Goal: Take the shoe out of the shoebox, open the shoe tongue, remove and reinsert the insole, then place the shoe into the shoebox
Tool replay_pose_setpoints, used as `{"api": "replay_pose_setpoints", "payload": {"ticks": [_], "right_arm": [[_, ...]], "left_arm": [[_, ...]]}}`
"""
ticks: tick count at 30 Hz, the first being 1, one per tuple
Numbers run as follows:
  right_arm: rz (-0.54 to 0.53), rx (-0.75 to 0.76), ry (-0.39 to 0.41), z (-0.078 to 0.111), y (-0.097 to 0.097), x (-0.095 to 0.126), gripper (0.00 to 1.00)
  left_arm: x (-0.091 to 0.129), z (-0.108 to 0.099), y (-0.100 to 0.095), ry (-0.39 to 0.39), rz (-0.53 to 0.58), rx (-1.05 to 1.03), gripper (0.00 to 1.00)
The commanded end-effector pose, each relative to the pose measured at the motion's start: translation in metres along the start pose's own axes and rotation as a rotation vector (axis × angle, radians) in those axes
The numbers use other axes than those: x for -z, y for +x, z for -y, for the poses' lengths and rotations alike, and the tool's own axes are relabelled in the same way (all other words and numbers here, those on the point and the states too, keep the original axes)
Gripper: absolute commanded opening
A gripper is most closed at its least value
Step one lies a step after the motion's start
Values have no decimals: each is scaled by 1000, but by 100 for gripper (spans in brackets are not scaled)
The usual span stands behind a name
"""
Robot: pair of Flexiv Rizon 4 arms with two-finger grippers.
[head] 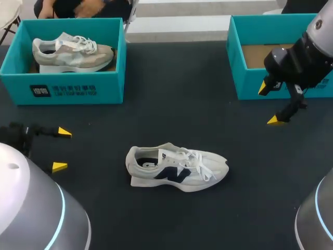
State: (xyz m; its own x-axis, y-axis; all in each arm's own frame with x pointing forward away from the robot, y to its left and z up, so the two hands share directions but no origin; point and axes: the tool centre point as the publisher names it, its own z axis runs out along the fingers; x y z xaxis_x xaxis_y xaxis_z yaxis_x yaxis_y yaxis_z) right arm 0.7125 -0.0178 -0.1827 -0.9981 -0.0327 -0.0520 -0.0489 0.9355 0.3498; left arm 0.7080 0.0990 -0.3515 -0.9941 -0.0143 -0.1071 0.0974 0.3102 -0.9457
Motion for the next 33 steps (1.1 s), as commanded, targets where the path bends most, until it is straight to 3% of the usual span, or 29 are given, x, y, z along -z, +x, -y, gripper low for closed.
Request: {"api": "replay_pose_setpoints", "payload": {"ticks": [1, 6, 13, 17, 33], "right_arm": [[-2, 0, 2, 0, -1, -1, 100], [-2, 0, 2, 0, -1, -1, 100], [-2, 0, 2, 0, -1, -1, 100], [-2, 0, 2, 0, -1, -1, 100], [-2, 0, 2, 0, -1, -1, 100]], "left_arm": [[-3, 4, 8, -4, -16, 38, 100], [-20, 1, 10, 40, 21, 56, 100], [-63, -6, 12, 78, 15, 98, 100], [-87, 0, 8, 101, 12, 93, 100], [-137, 25, 26, 45, -34, 68, 100]]}}
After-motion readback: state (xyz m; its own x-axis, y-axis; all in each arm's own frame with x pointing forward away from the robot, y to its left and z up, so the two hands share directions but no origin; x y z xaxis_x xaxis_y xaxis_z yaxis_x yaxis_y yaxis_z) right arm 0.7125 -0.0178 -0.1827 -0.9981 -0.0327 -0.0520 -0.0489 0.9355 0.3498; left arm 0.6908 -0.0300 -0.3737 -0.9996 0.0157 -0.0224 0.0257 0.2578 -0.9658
